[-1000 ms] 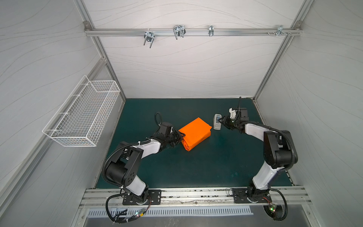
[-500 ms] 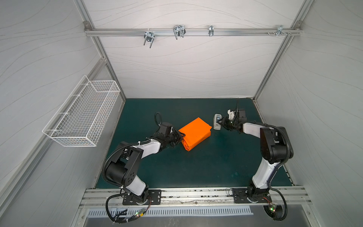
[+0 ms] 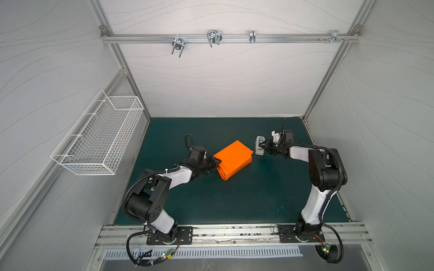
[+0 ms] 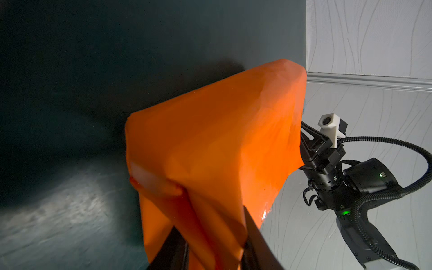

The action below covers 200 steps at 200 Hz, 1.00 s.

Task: Wrap a gift box in wrapping paper
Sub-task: Tear off the tape with the cutter.

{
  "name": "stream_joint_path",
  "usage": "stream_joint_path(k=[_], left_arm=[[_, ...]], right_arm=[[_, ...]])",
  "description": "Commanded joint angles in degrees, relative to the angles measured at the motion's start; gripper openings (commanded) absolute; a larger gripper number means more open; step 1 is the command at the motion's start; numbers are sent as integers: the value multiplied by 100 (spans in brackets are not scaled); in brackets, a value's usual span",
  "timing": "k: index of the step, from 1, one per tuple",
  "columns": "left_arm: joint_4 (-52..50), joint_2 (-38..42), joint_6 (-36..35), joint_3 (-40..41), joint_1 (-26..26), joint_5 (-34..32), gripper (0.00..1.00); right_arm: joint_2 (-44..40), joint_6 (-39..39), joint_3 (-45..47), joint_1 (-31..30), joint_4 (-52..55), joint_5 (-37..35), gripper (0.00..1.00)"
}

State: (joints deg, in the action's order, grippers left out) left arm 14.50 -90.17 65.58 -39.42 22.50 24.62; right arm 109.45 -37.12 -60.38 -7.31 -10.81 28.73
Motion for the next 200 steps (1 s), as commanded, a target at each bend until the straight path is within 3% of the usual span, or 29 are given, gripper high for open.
stream_joint_path(k=[1, 68, 127, 200], left_arm=[[-56, -45, -17, -3, 27, -71, 33], [-58, -43, -28, 15, 23, -94, 33], [4, -90, -19, 40, 26, -74, 33], [48, -135, -8, 63, 9, -54, 33]], right_arm=[[151, -258, 60, -37, -349, 336, 26], [362, -499, 27, -67, -483, 423, 23], [376, -606, 19, -50, -431, 388, 0], [86, -1048, 7, 30, -196, 886, 0]])
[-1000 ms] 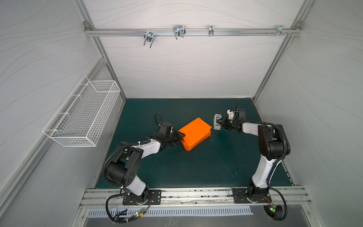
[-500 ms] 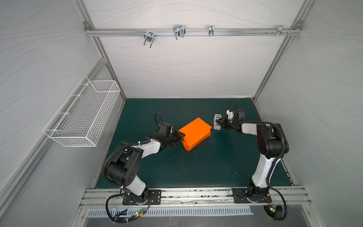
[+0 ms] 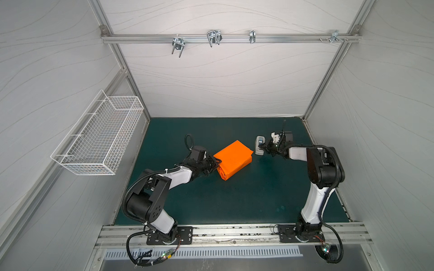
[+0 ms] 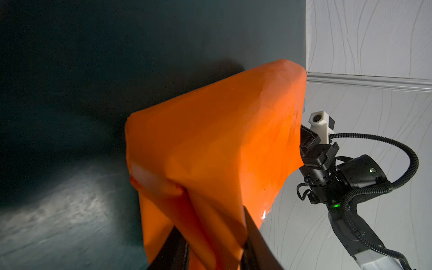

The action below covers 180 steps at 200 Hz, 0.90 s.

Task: Wrap a gift box in wrapping paper
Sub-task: Tear off the tape with the cutter.

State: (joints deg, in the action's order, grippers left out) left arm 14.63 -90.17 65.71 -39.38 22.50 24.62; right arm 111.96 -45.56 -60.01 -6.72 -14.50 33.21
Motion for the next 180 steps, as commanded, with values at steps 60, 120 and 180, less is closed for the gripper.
stream_joint_path(k=[60, 120, 180], left_arm=[[-118, -5, -59, 62, 0, -125, 33], [-123, 57, -42, 97, -7, -166, 32], [-108, 52, -42, 114, -1, -161, 32]], right_arm=[[-407, -367, 191, -22, 196, 668, 0], [-842, -407, 622, -22, 121, 682, 0], [-864, -646, 818, 4, -141, 905, 0]])
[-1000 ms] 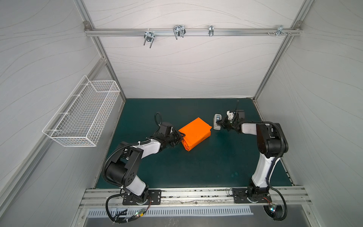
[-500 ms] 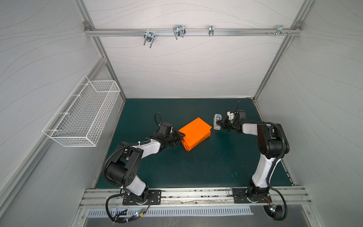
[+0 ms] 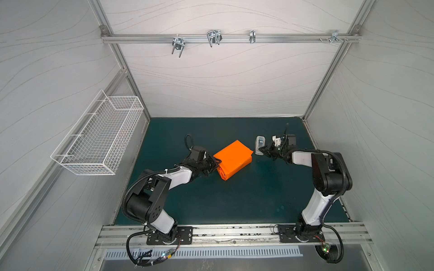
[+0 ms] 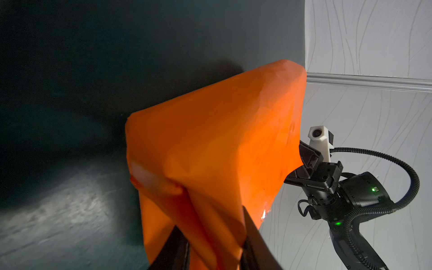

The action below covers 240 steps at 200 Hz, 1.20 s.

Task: Wrap a gift box in wrapping paper
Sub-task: Tear off the tape with the cutter.

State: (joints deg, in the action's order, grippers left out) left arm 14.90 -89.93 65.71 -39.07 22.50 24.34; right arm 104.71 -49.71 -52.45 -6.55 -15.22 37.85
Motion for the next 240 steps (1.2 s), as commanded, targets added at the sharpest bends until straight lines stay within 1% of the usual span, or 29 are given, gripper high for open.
stream_joint_path(k=[1, 41, 123, 194, 240], left_arm=[[-131, 28, -46, 84, -5, -136, 32], [-124, 47, -38, 84, -3, -140, 32], [-83, 55, -19, 128, -5, -149, 32], [-71, 28, -9, 119, 0, -145, 32], [-48, 13, -1, 135, -7, -149, 32]], right_arm=[[-145, -231, 60, -13, -64, 442, 0], [-277, -274, 98, -5, 13, 426, 0], [-425, -388, 791, -78, -406, 489, 0], [-501, -515, 1090, -133, -672, 526, 0], [-491, -500, 1143, -222, -652, 435, 0]])
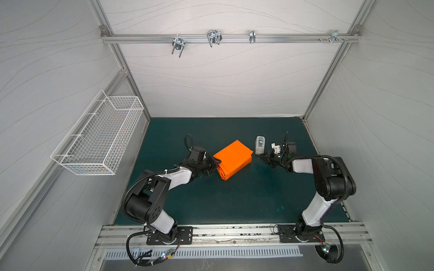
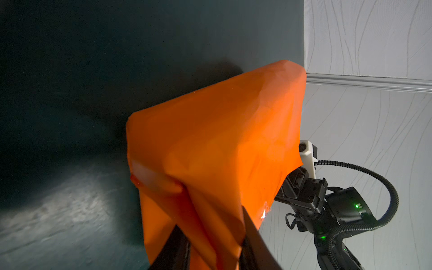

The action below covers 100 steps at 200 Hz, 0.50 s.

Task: Wrap a gift box in wrapping paper
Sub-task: Tear off the tape with the cutter.

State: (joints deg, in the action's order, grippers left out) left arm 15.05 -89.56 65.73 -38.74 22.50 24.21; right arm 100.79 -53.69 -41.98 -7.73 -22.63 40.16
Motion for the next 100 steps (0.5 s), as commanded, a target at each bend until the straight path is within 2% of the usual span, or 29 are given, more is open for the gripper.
stream_joint_path(k=[1, 100], left_arm=[[-63, -25, -1, 103, -4, -140, 32], [-65, -48, -13, 86, -3, -135, 32]], right_arm=[[-102, -100, 99, -101, 77, 207, 0], [305, -194, 289, -67, -229, 135, 0]])
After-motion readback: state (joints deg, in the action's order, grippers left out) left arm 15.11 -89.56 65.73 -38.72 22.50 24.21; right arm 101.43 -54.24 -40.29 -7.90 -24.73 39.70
